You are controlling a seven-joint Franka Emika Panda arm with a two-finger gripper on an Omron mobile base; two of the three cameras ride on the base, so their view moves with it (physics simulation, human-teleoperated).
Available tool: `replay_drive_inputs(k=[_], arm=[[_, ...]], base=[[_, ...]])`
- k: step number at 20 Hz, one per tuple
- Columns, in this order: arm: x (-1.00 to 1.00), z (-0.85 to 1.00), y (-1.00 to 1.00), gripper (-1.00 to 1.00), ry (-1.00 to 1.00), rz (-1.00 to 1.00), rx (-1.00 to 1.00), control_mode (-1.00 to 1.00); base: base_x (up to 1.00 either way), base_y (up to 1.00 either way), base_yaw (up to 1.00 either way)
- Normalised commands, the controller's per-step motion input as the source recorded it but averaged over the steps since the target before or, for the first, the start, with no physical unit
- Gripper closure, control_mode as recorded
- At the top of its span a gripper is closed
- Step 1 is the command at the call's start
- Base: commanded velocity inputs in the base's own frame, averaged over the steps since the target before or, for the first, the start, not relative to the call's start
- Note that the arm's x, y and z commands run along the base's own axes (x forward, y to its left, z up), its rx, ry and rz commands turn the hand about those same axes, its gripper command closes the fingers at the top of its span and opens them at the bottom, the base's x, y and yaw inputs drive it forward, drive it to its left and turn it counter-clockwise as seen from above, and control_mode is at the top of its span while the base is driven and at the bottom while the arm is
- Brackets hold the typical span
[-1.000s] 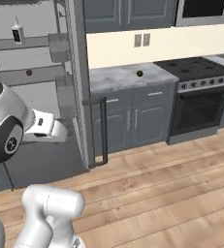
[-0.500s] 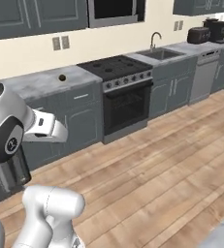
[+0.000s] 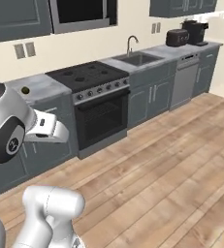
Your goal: Place the liquor on the top shelf of the fridge to keep it out of children's reach, and place the avocado and kiwi on lower shelves for easy access.
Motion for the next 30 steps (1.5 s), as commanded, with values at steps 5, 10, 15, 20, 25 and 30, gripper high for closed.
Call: replay_drive_inputs(k=[5,10,15,20,25,30], arm=[[0.0,0.0,0.0,-1.0,0.0,0.0,0.0,1.0],[0.0,0.0,0.0,-1.0,0.0,0.0,0.0,1.0],[0.0,0.0,0.0,-1.0,0.0,0.0,0.0,1.0],[0.0,0.0,0.0,-1.0,0.0,0.0,0.0,1.0],[0.0,0.0,0.0,-1.0,0.0,0.0,0.0,1.0],[0.0,0.0,0.0,-1.0,0.0,0.0,0.0,1.0]], base=[[1.0,0.04,0.26],[1.0,0.13,0.35],[1.0,0.19,0.45],[1.0,0.1,0.5],[1.0,0.0,0.47],[0.96,-0.21,0.43]])
